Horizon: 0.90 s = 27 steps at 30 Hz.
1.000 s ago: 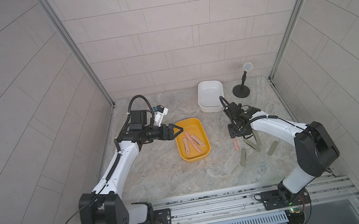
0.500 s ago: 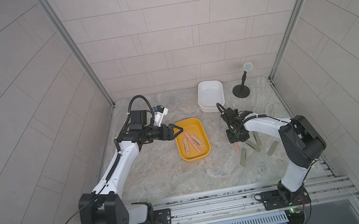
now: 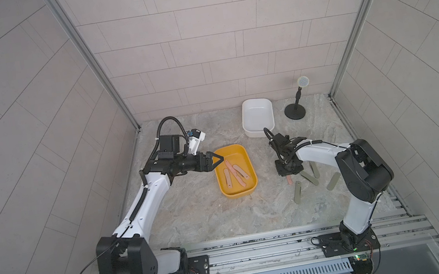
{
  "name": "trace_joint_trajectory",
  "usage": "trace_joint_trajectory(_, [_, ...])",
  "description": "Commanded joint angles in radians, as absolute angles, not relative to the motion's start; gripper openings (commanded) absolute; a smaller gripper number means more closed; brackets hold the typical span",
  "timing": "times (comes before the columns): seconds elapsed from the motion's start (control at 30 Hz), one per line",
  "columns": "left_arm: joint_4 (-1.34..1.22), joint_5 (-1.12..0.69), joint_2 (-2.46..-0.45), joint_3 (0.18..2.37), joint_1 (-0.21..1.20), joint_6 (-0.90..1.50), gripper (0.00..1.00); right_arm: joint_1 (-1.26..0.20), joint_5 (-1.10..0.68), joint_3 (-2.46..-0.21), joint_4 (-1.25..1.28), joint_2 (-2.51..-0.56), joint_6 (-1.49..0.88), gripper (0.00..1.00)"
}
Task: Place the fruit knives into the storage box by color
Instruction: Pick up the fruit knife from the center of the board.
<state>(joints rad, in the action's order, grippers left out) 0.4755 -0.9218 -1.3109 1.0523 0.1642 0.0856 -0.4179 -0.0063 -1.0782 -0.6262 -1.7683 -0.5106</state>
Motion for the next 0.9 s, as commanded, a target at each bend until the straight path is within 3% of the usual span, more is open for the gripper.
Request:
trace_joint_trajectory(0.0, [0.473, -0.923, -1.294, 1.042, 0.167, 0.066, 0.88, -0.42, -0.008, -1.071, -0.641, -1.794, -0.516, 0.3])
trace_joint_trajectory(0.23, [0.476, -0.917, -1.291, 1.042, 0.167, 0.06, 0.88, -0.432, -0.011, -1.085, -0.644, -1.801, -0.511, 0.22])
trace_joint_trajectory(0.87, [0.482, -0.9, -1.29, 1.039, 0.166, 0.054, 0.88, -0.478, -0.023, -1.214, -0.686, -1.88, -0.503, 0.21])
